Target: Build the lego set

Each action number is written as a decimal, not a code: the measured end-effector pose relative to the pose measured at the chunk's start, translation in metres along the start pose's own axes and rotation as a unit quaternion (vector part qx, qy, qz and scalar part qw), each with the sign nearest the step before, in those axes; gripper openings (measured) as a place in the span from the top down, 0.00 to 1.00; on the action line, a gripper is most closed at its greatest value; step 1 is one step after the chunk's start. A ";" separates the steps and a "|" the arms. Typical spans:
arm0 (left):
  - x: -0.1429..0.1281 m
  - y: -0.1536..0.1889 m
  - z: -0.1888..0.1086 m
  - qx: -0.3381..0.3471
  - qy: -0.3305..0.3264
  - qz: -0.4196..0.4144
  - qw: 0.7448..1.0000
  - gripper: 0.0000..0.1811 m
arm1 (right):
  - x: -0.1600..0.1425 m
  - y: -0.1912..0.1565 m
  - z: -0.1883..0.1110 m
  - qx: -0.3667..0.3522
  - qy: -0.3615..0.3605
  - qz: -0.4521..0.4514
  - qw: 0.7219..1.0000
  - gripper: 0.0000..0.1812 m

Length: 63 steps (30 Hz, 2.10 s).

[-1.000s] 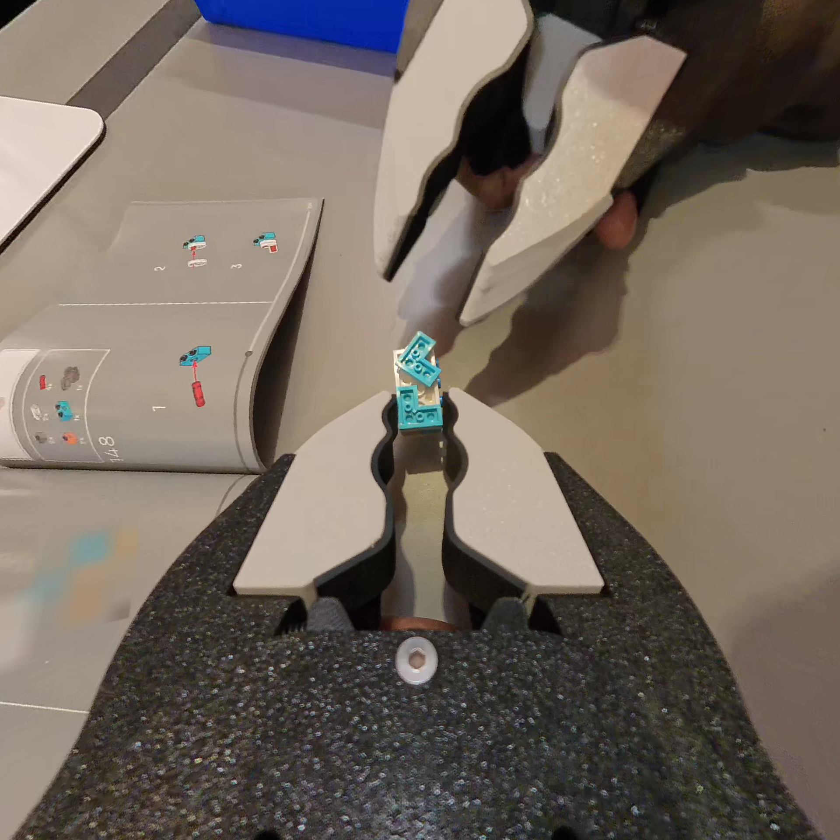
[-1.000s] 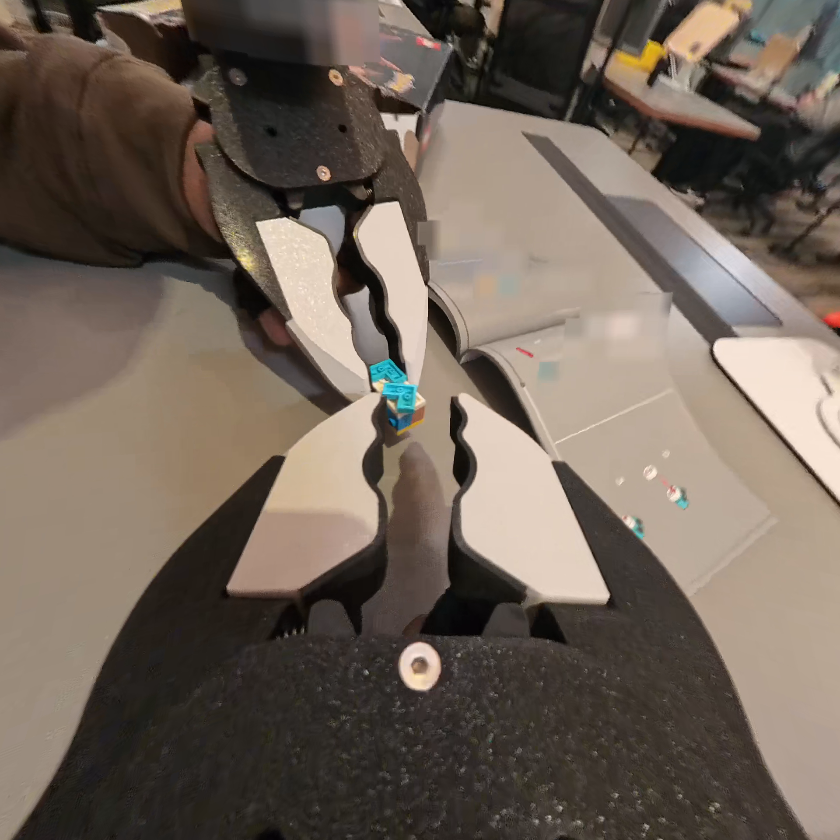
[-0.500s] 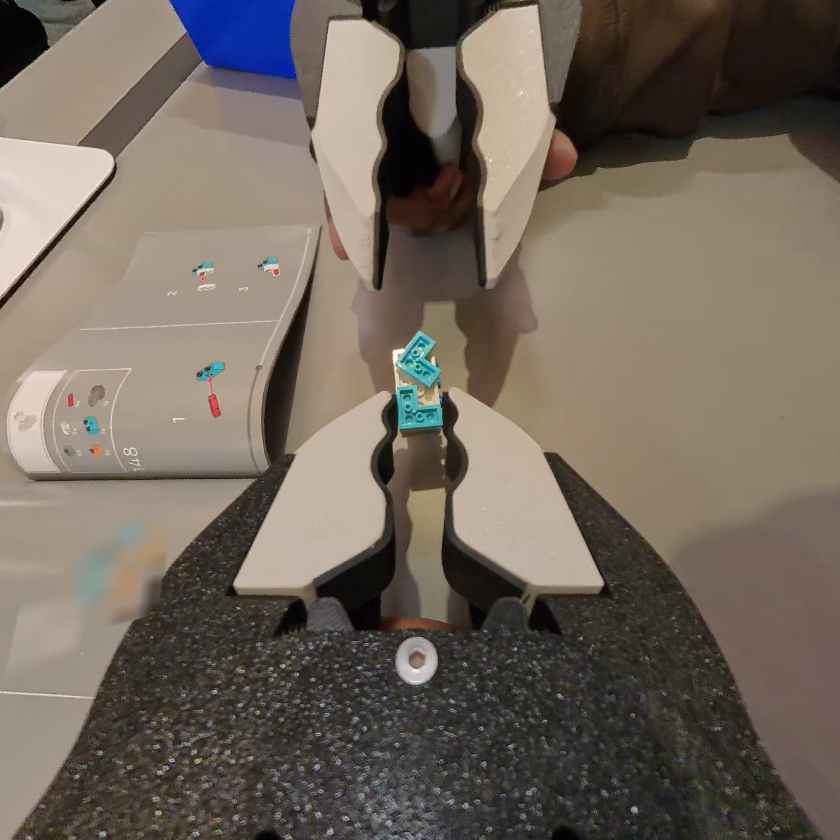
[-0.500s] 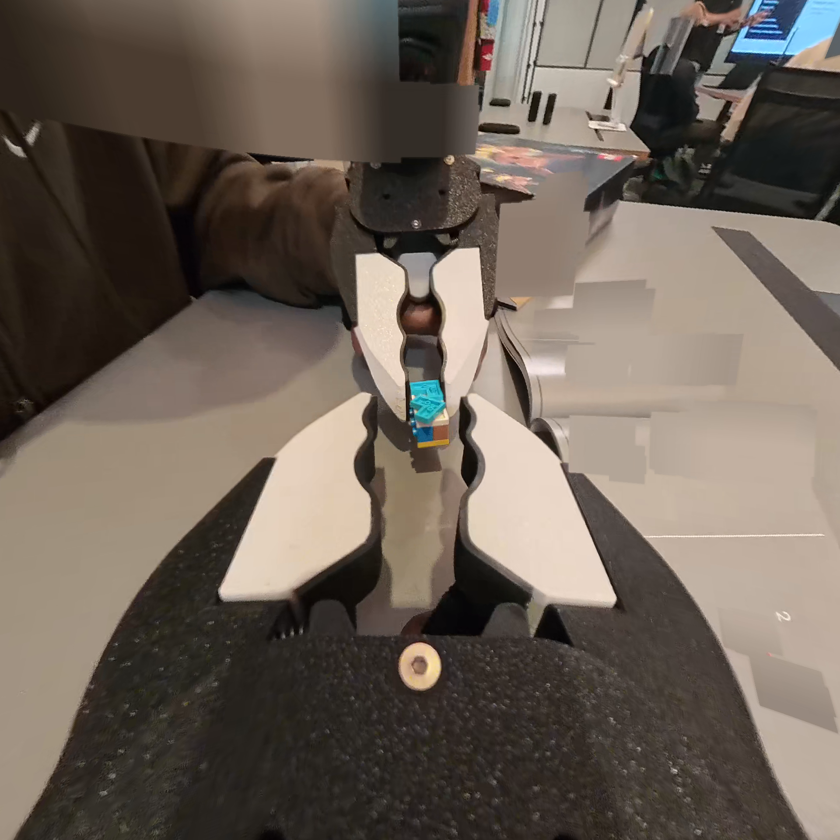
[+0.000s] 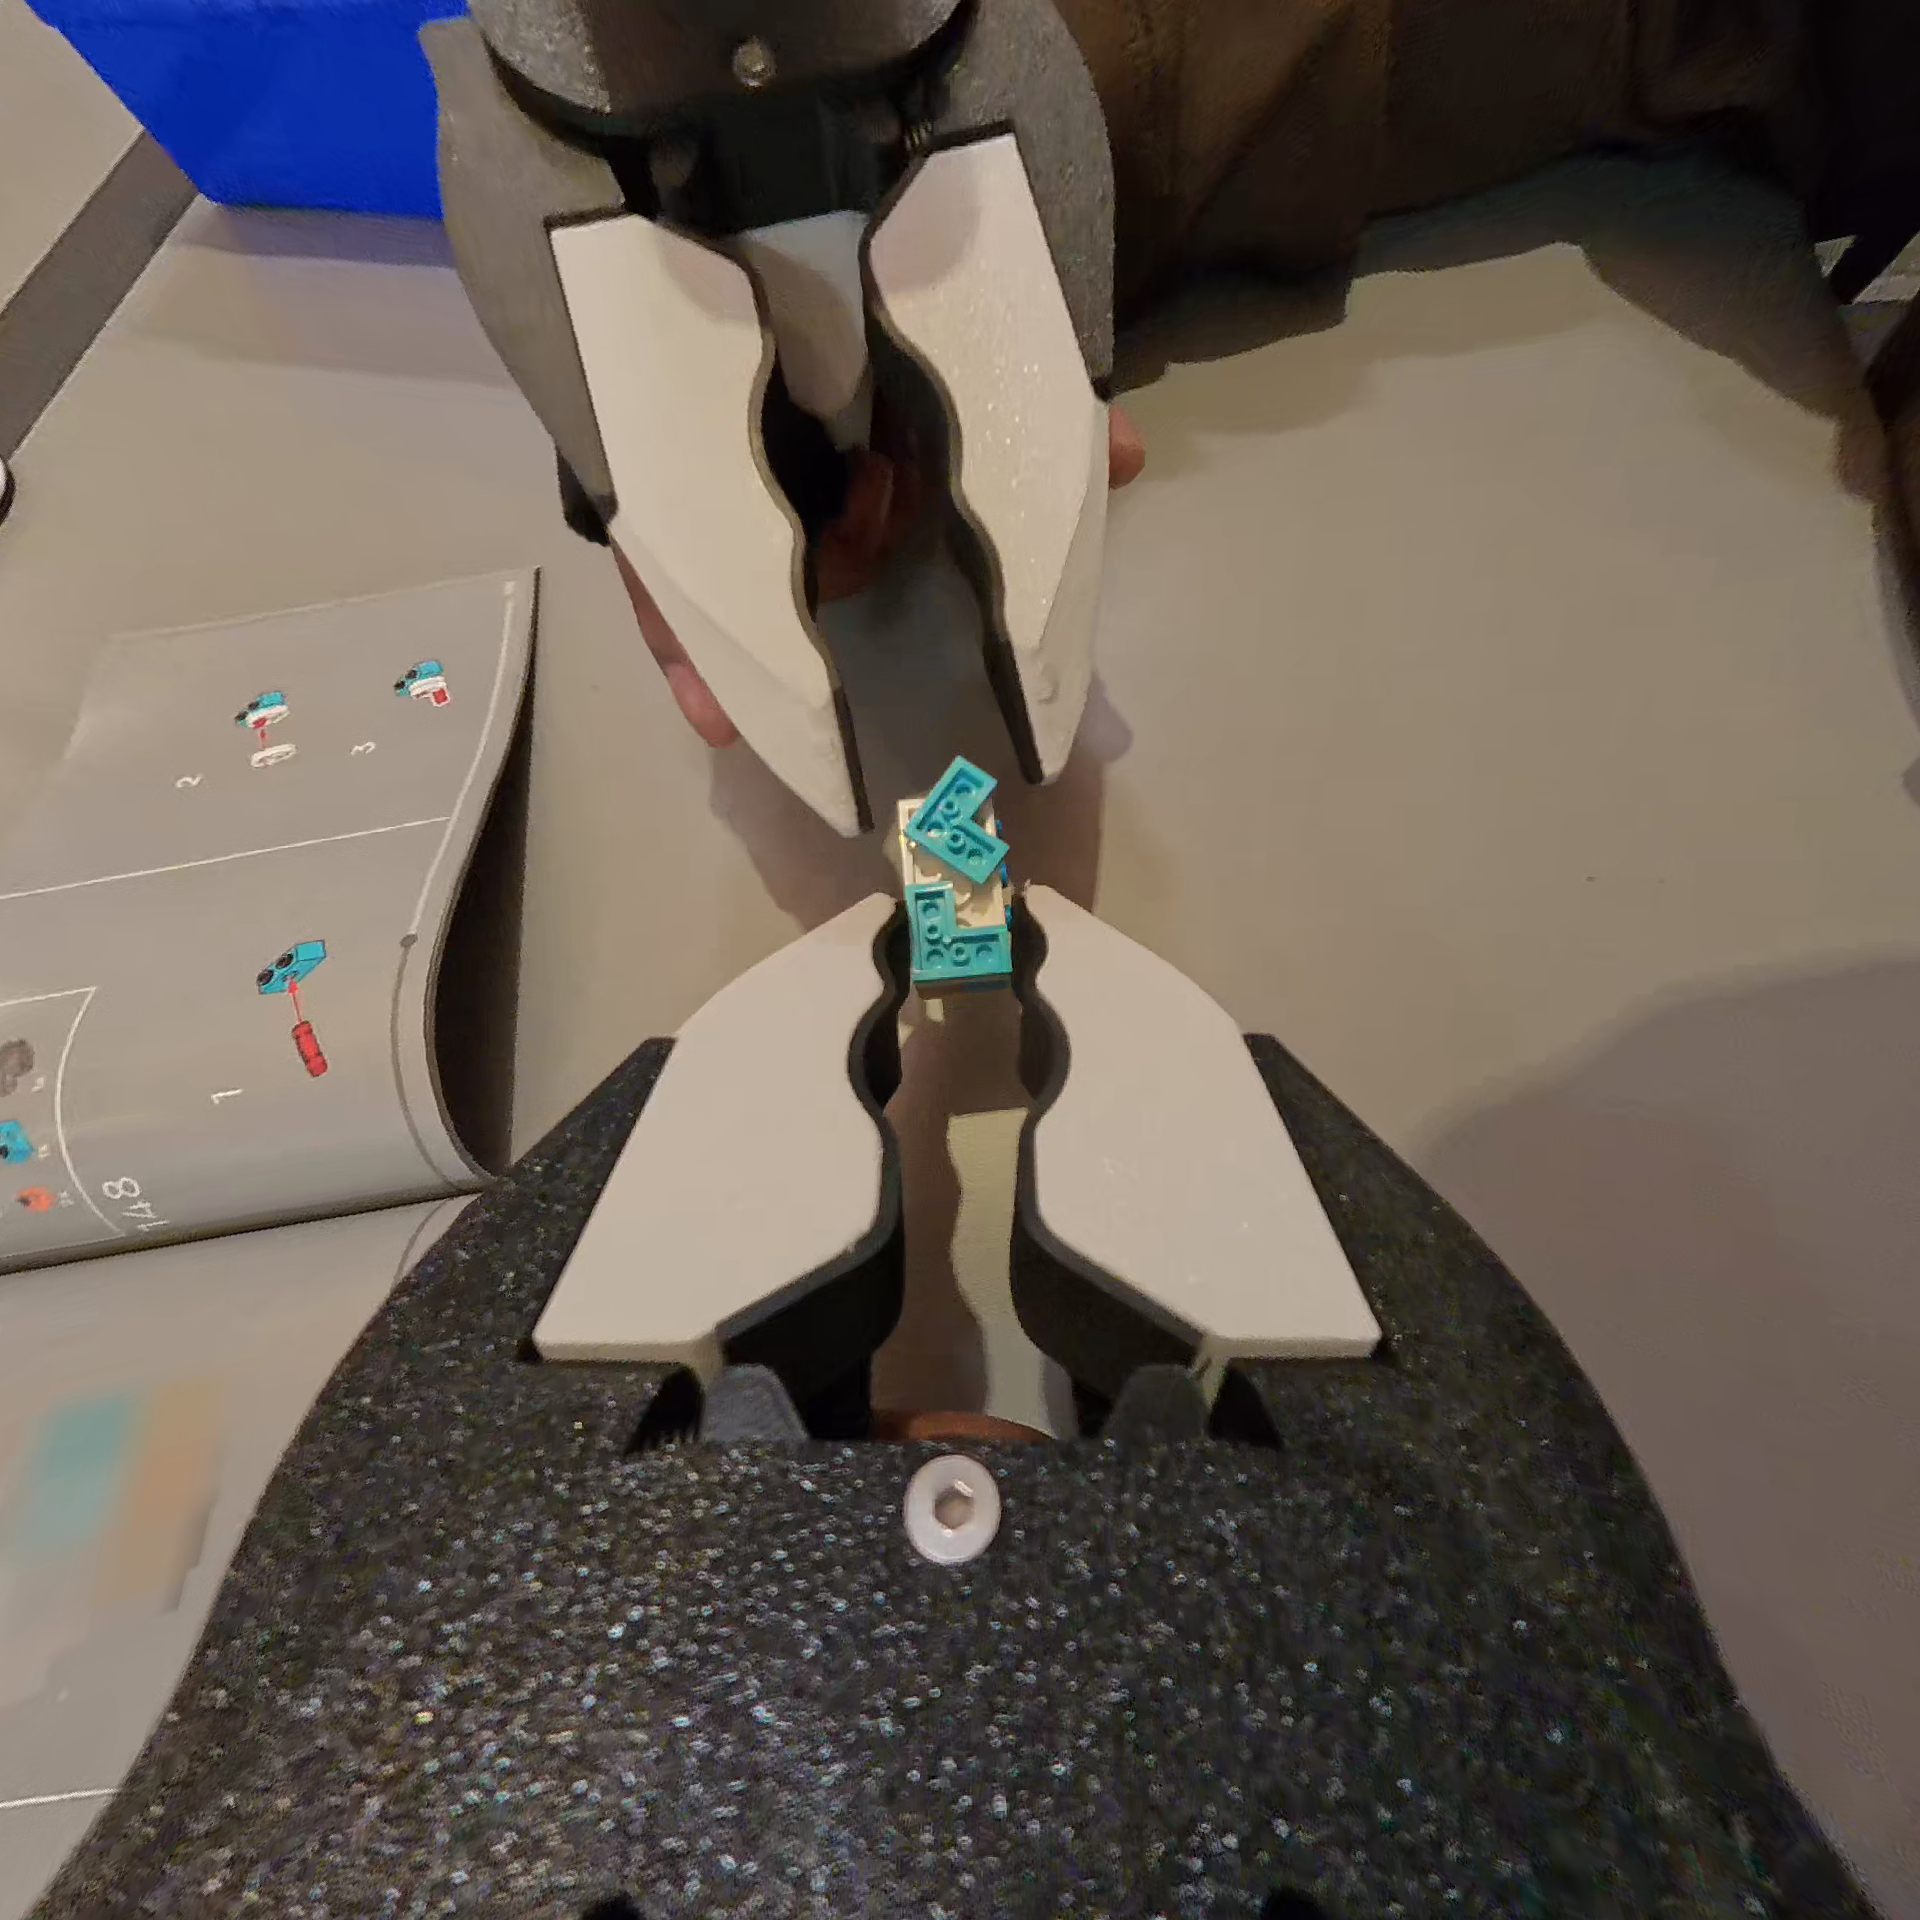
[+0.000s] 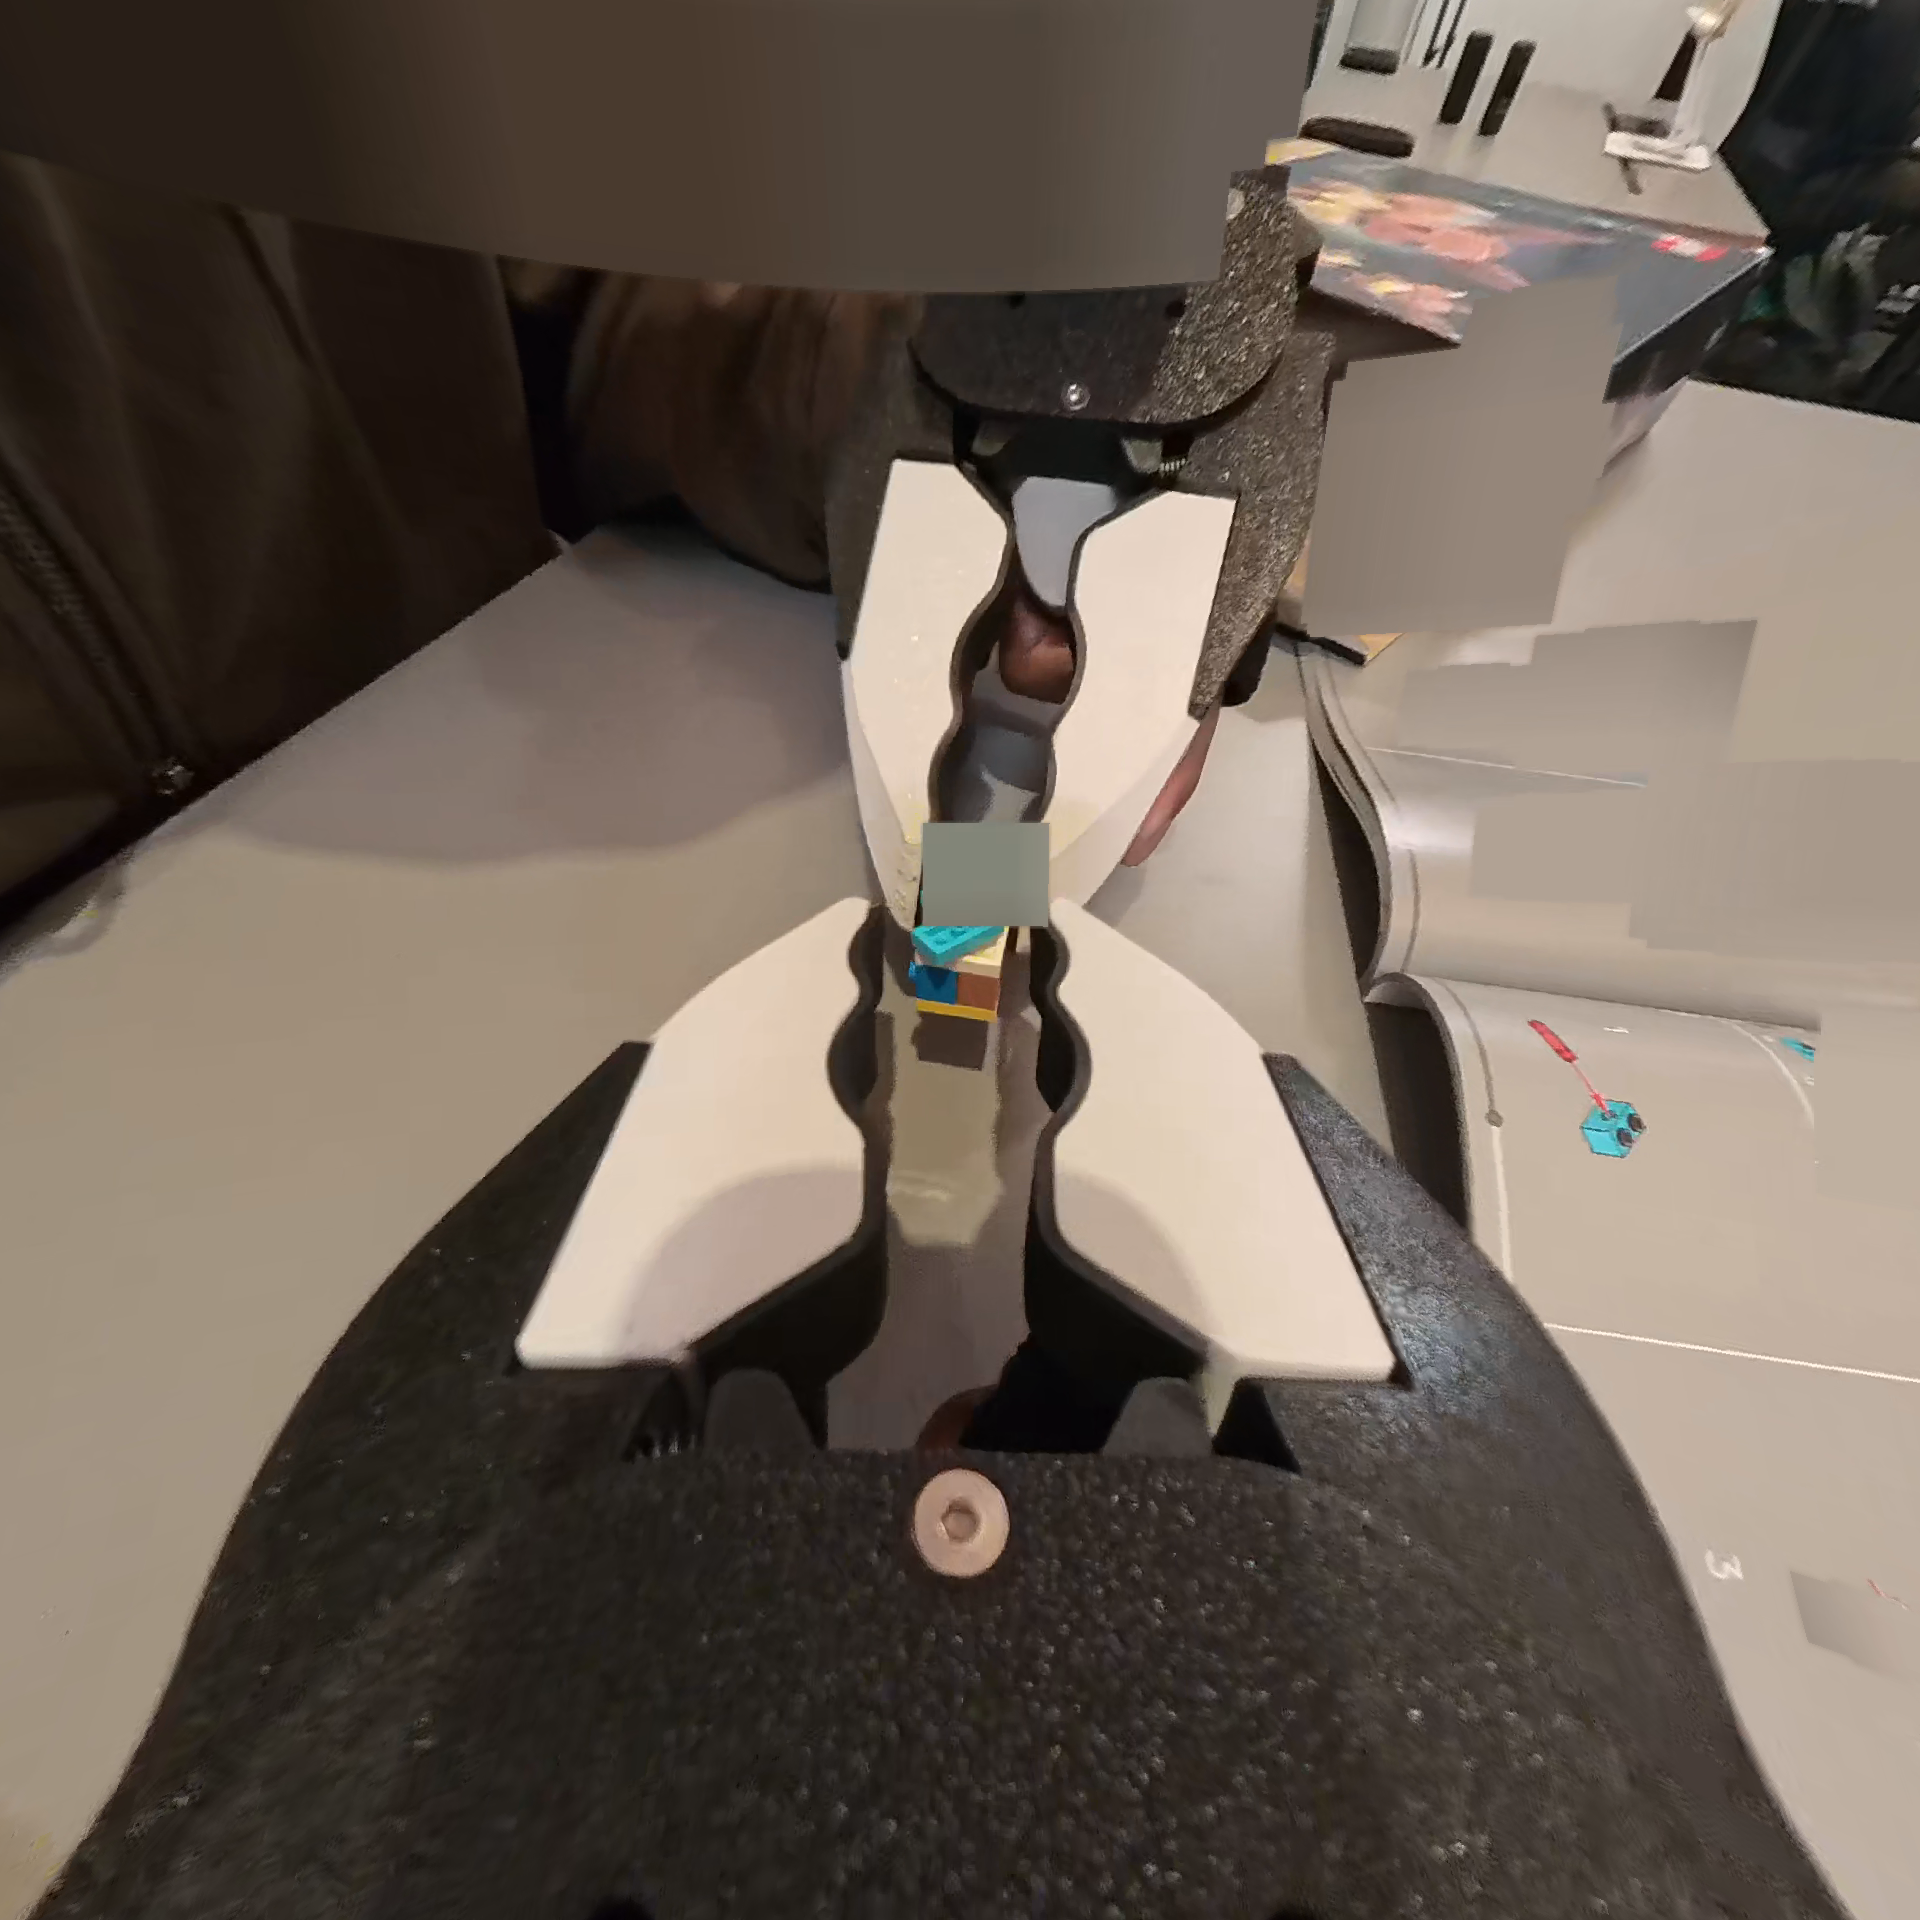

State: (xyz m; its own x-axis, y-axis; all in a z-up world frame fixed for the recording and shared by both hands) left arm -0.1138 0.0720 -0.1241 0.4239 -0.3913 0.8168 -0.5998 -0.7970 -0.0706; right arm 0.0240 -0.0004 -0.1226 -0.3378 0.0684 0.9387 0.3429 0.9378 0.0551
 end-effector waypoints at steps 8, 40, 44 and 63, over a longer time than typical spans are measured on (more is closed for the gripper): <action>-0.001 0.002 0.002 -0.010 -0.006 0.001 1.000 0.90 | -0.001 0.001 0.004 0.030 -0.017 0.010 0.999 0.88; -0.008 -0.009 -0.002 0.019 -0.016 -0.024 0.999 0.90 | -0.001 -0.001 0.007 -0.079 -0.033 0.018 0.996 0.85; -0.007 -0.005 -0.002 -0.001 -0.009 -0.013 1.000 0.90 | 0.001 -0.003 0.000 -0.024 0.000 0.025 0.999 0.82; 0.000 0.015 0.002 -0.069 0.006 0.051 0.996 0.90 | 0.001 -0.014 0.007 0.066 -0.014 0.017 0.998 0.86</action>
State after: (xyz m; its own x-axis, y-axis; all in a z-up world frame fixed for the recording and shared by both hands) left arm -0.1216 0.0596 -0.1261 0.3479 -0.4613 0.8162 -0.7279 -0.6816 -0.0750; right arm 0.0128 -0.0113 -0.1246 -0.3520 0.1092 0.9296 0.2370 0.9712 -0.0243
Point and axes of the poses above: each gripper's, where its closed fingertips meet, z out along the fingers, x out of its top, y = z × x across the jaws, the point moved 9 cm from there along -z, back along the fingers, and after that the axes turned 1 degree about y, right-handed, at the moved point
